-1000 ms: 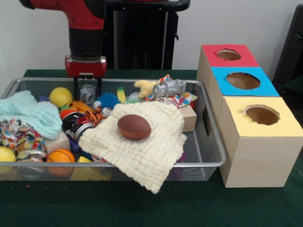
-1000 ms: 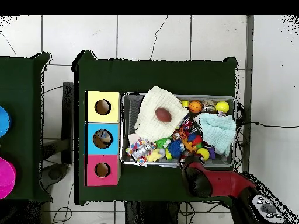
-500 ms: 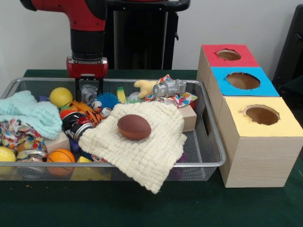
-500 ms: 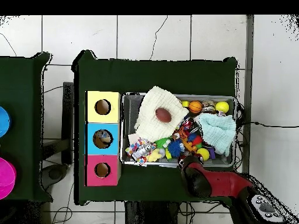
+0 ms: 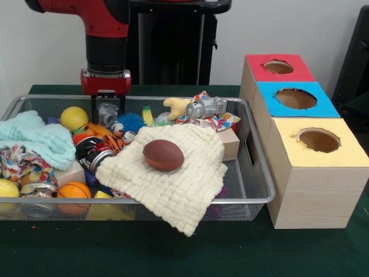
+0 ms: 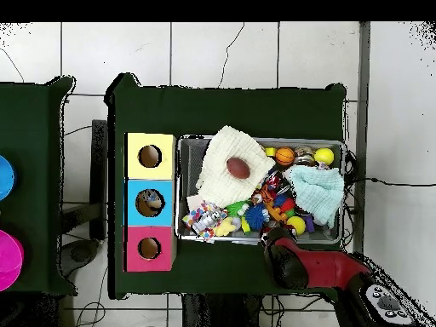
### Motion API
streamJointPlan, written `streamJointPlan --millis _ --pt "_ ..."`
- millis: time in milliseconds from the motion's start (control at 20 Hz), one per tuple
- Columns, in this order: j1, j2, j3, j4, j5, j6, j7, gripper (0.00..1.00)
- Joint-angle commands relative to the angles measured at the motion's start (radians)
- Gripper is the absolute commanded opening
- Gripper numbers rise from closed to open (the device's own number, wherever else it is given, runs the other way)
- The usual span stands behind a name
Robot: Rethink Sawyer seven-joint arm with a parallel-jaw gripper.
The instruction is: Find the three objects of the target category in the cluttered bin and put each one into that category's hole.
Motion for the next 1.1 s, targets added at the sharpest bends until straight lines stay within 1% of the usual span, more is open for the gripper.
streamJointPlan --millis 50,600,850,1100 --pt "0.01 0.074 -0.019 0.023 -0.039 0.026 0.098 1.0" --pt "0.011 0.11 -0.018 0.034 -0.037 0.011 0.105 1.0" --pt "0.031 0.129 -0.042 0.035 -0.039 -0.016 0.109 1.0" --pt "0.035 0.135 -0.05 0.034 -0.036 -0.02 0.105 1.0"
